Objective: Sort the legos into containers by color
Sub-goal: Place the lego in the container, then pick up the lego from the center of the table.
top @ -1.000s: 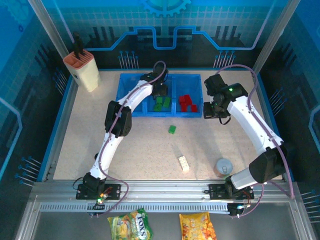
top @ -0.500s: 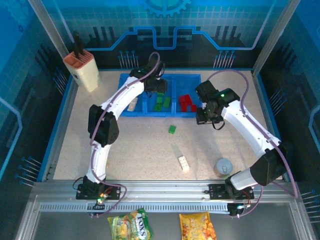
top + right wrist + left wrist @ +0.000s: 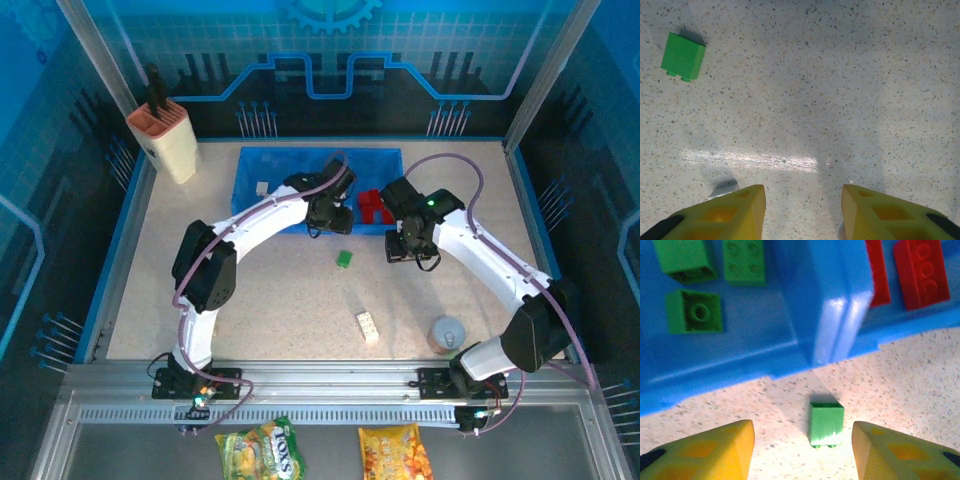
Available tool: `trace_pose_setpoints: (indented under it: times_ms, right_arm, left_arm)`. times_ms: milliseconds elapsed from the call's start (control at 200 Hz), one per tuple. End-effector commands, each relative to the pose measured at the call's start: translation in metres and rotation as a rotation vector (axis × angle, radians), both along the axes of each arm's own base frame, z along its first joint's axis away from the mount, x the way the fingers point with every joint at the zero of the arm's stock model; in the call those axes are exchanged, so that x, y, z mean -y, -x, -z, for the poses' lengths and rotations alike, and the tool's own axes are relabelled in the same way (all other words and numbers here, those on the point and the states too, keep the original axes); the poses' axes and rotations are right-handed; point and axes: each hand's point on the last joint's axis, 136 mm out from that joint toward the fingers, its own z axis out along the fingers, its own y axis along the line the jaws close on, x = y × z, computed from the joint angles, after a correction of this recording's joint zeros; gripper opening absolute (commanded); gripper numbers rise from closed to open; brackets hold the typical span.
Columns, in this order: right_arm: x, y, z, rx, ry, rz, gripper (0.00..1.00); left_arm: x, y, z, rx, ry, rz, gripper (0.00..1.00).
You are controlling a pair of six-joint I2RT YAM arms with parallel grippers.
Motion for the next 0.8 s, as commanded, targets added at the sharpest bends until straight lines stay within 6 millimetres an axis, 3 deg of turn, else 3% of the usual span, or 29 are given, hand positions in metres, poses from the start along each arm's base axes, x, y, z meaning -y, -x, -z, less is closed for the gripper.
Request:
trace_pose_setpoints:
  times_ms: [0,330,605,795]
  right_arm:
    - [0.002,0.004,-0.005,0.020,0.003,0.010,0.45]
    - [0.011,0.007,-0.009,0.022,0.030,0.013,0.45]
    - [0.017,0.011,-0.009,0.020,0.034,0.018,0.45]
    - [0.018,0.012,-0.010,0.020,0.037,0.020,0.46]
  left_arm:
    - [0.012,0.011,-0.008,0.015,0.033,-0.002,0.54]
    - [0.025,0.035,0.044,-0.044,-0.030,0.016,0.54]
    - [0.029,0.039,0.085,-0.094,-0.065,0.020,0.54]
    - [0.027,0.041,0.102,-0.111,-0.096,0.024,0.51]
